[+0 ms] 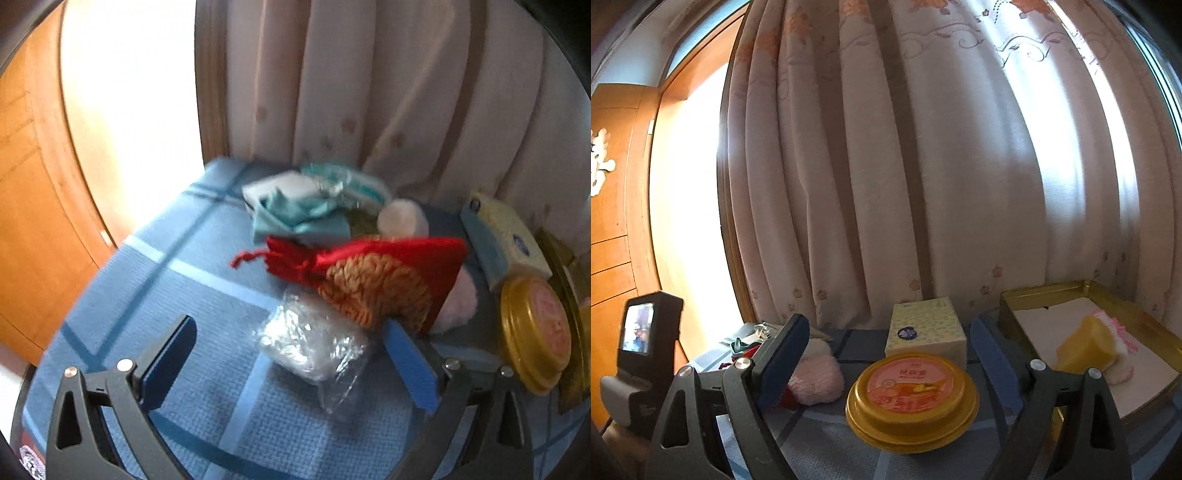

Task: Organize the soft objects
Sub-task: 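Grasp the red embroidered pouch with the right gripper while the left grasps the plastic bag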

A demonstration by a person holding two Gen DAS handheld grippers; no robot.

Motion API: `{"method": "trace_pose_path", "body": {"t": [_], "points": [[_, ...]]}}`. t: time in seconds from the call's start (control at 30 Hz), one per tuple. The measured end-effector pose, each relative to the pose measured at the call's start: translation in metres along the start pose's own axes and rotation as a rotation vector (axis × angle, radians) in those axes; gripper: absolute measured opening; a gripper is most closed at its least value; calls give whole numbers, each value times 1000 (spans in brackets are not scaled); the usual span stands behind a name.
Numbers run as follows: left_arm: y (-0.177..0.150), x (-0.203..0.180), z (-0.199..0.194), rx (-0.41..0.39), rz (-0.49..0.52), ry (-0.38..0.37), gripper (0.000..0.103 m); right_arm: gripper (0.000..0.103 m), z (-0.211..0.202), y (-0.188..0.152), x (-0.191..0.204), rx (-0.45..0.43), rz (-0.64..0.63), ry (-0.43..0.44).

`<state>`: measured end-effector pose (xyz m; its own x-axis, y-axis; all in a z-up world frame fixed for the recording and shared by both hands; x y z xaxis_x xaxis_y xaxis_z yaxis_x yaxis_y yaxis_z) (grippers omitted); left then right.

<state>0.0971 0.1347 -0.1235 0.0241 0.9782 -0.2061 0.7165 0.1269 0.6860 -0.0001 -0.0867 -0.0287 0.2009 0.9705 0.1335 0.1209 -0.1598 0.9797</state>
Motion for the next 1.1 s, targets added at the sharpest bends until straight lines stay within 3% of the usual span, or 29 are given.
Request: {"method": "trace_pose_path", "body": {"t": [0.1,0.2,0.23,0.27,0.33,0.47,0.6,0.73,0.97,1.1], "points": [[-8,-1,14,72,-8,-18,98,91,3,-1,-1,18,8,2],[-8,-6,19,86,14,-18,95,91,8,-4,0,40,11,3],[-9,-7,20,88,21,-15,87,91,9,-5,1,46,10,4],[-9,-9,18,77,28,-23,73,91,10,-6,2,51,8,8],[-8,-10,16,67,23,-42,68,91,9,-6,3,49,4,9],[-10,1,3,33,-49,-93,49,91,7,-7,9,49,-18,26],[-9,25,-11,-42,-177,-131,48,91,9,-8,22,56,-36,74],[-7,42,-38,-178,-260,-143,48,91,12,-7,51,70,-62,165],[-11,56,-79,-364,-278,-14,48,91,36,-24,124,252,-183,359],[-9,67,-88,-394,-274,59,47,90,53,-51,152,365,-271,405]]}}
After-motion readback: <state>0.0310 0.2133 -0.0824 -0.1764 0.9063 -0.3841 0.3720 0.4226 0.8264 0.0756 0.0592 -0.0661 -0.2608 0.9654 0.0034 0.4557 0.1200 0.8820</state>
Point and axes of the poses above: each gripper's, at about its wrist camera, not at the fingertips, and z roughly the way its jaws point, x to its left, y to its top, the point moved 8 cm from there along z, roughly the way its jaws point, and after that the axes turned 10 degrees about -y, right-handed, at the moved point
